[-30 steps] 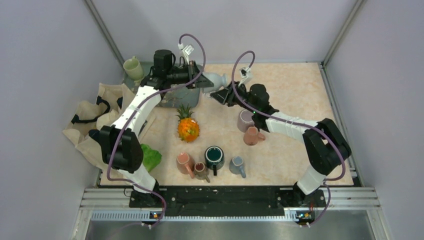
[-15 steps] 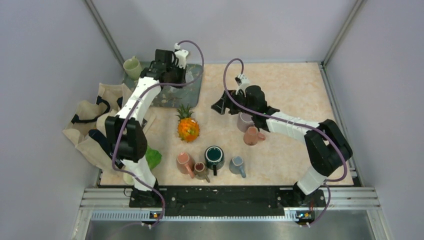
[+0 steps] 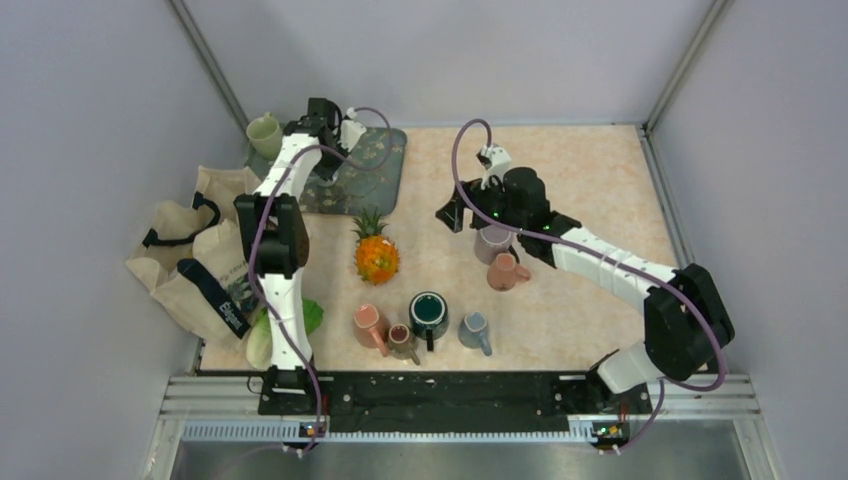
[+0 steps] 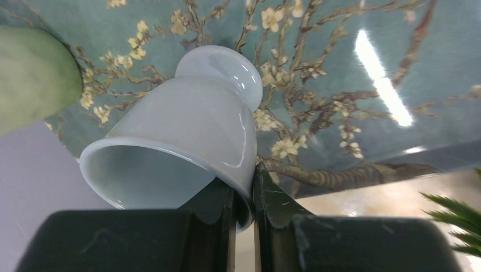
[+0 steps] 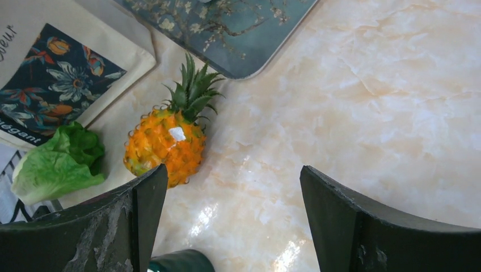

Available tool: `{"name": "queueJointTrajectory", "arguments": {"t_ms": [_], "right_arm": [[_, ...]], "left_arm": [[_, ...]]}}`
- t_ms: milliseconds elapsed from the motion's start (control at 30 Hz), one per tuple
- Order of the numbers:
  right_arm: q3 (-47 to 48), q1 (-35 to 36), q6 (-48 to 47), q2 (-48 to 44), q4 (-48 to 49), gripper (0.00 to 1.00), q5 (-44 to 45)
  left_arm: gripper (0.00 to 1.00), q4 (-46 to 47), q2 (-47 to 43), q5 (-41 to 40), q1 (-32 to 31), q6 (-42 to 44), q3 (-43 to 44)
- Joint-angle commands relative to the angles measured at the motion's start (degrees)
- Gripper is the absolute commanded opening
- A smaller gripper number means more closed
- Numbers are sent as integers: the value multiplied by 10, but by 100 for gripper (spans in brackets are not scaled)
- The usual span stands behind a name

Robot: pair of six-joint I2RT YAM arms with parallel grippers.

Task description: Turn the mug right side up

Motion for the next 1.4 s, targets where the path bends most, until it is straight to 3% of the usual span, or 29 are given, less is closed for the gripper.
{"name": "queueJointTrajectory", "arguments": {"t_ms": [0, 167, 433, 567, 700, 900, 1033, 1100, 1367], "right_arm": [[16, 4, -34, -29, -16, 86, 8], [12, 3, -48, -42, -18, 86, 15], [5, 4, -67, -55, -22, 86, 24], [-1, 4, -73, -57, -22, 87, 28], [-9, 4, -80, -57, -23, 87, 33], [-17, 3, -88, -58, -26, 87, 38], [-26, 4, -95, -64, -34, 87, 50], [-33, 4, -99, -71, -36, 87, 58], [-57, 4, -115, -95, -39, 87, 83]], "left_arm": [[0, -34, 39, -51, 11, 37, 92], [0, -55, 60, -58, 16, 41, 102], [47, -15, 29, -70, 21, 36, 85], [60, 6, -1, -55, 21, 34, 79], [64, 9, -51, -11, 2, 27, 48], [63, 97, -141, 1, -62, 36, -66], [30, 86, -94, -33, -77, 57, -59], [19, 70, -53, -72, -77, 57, -34], [12, 113, 44, -154, -61, 80, -3]]}}
